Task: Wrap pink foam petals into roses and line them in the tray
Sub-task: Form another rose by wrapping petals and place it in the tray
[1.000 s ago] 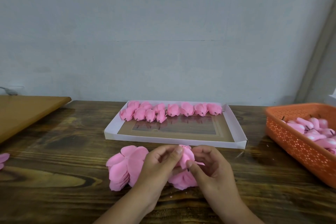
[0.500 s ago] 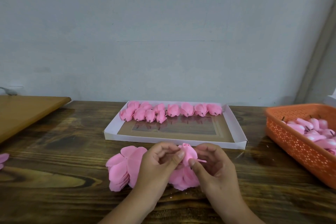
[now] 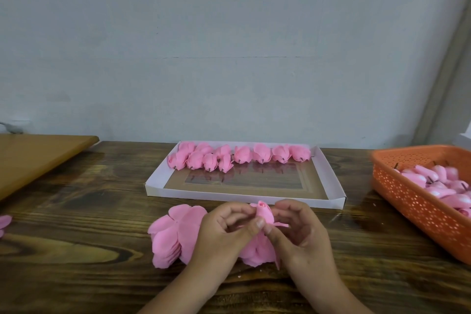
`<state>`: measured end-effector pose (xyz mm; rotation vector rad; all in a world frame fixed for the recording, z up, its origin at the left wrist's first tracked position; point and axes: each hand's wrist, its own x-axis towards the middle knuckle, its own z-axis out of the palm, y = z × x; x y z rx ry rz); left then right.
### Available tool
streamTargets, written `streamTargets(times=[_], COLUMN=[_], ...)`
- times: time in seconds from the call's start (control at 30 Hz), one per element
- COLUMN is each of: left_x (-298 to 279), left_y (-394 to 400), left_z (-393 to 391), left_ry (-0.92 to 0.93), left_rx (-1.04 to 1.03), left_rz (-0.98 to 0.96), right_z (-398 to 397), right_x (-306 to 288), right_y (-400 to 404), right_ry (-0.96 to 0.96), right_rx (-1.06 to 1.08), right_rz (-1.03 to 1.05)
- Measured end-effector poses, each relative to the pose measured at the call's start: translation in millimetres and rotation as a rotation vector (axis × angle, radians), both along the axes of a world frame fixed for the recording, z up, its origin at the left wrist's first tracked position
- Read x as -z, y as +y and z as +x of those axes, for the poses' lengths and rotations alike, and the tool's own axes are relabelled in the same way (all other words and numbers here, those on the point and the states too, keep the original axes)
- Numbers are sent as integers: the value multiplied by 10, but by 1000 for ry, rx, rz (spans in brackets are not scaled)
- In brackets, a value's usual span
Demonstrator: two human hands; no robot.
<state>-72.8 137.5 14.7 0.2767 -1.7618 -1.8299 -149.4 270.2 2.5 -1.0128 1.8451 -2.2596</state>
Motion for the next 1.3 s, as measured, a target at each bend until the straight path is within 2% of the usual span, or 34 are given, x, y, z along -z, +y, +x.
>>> streamTargets(times=[0.37, 0.53, 0.63, 0.7, 0.8, 1.0, 1.07, 1.17, 1.3], left_x=[-24, -43, -76, -80, -61, -37, -33, -25, -8], left_y=[-24, -73, -106, -111, -97, -107, -106, -100, -108], left_z=[16, -17, -7, 3, -12, -42, -40, -33, -23], left_ry=[-97, -110, -88, -89, -90, -13, -22, -67, -106], left_rx=[13, -38, -53, -44, -31, -26, -17, -25, -12], left_rz=[137, 366, 471, 500, 490, 533, 488, 416, 376], right_z=[19, 41, 58, 67, 31, 15, 20, 1, -7], right_x=[-39, -112, -112, -61, 19, -8, -24, -51, -82], right_y=[5, 77, 82, 58, 28, 51, 47, 59, 80], right_ry=[-80, -209, -77, 84, 281, 319, 287, 336, 285], right_rx=[-51, -223, -250, -131, 3, 68, 73, 83, 4], right_rz=[-3, -2, 155, 280, 281, 260, 231, 187, 202])
